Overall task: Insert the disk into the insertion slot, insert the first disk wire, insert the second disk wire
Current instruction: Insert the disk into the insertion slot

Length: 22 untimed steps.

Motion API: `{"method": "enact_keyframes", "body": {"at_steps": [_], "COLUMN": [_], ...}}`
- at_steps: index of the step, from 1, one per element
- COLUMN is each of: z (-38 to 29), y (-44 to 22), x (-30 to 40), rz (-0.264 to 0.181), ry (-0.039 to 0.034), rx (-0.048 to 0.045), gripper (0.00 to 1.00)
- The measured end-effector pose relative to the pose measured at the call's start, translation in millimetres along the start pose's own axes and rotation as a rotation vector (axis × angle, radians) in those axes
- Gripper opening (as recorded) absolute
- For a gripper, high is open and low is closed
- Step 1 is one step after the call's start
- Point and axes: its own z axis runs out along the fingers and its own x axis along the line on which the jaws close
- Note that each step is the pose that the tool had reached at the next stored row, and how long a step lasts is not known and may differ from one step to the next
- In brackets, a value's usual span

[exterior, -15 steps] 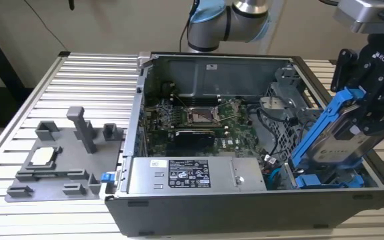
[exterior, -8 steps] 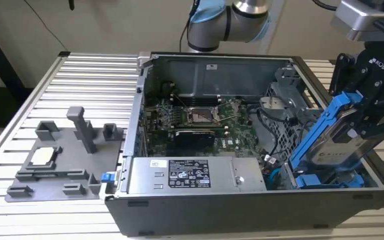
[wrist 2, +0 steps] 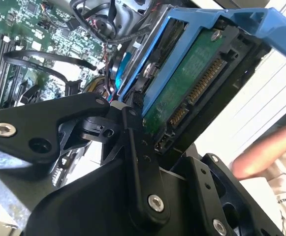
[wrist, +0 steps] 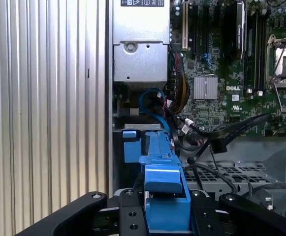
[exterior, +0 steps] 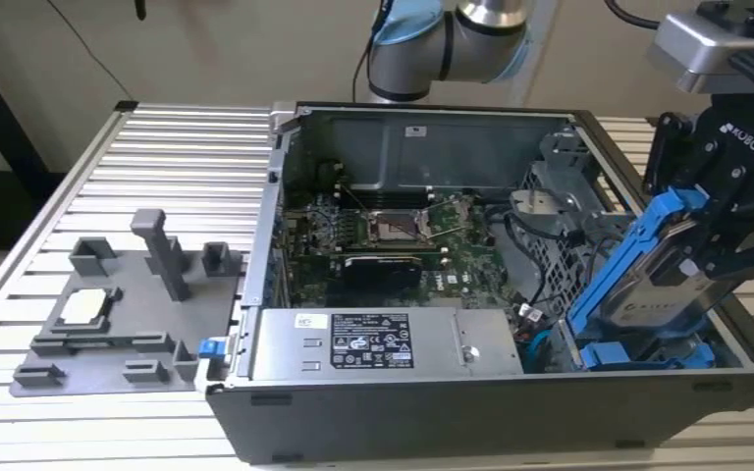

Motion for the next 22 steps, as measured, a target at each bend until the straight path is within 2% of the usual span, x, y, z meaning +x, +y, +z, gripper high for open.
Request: {"method": "enact_keyframes", "body": {"at_steps": [7, 13, 17, 22], "z": [6.8, 16.7, 23.7, 29.0], "y": [-0.2, -0.4, -0.5, -0.6], "x": [0.0, -0.1, -0.1, -0.8], "rz": [-0.005, -0.009, -0.013, -0.023], "ry": [0.0002, 0.0003, -0.0008, -0.0016], "rx": [0.0000, 0.0005, 0.0041, 0.0055], "gripper": [0.33, 0.33, 0.33, 0.33]}}
